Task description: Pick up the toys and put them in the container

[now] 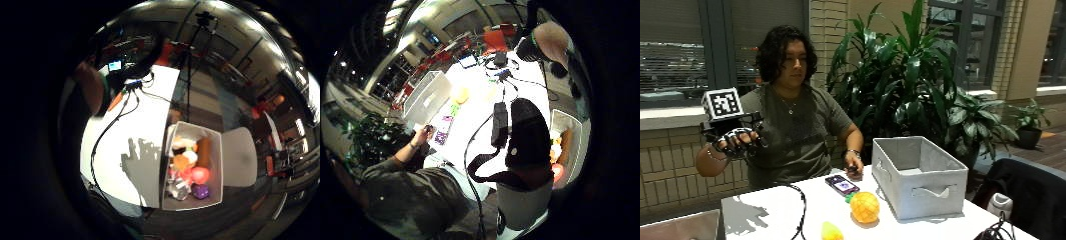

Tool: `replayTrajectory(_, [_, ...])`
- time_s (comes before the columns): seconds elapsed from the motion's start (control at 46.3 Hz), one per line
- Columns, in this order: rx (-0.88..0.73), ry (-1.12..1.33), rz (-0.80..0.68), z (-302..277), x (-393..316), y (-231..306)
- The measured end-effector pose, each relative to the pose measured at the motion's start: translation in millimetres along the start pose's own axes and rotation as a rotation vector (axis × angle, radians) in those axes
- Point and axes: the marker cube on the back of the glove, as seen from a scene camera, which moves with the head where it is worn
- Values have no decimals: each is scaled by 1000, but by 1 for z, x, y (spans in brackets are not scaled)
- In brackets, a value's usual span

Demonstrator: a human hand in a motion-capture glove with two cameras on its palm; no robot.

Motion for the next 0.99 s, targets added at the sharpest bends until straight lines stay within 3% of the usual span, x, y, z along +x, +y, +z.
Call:
replayTrajectory(0.497, [-127,-73,20,20,-5,2])
replayTrajectory(0.605, [-260,-75,243,19,-18,8])
replayTrajectory(0.735, [-211,-126,-22,41,-12,-5])
replayTrajectory(0.994, [-281,-85,-34,116,-24,-43])
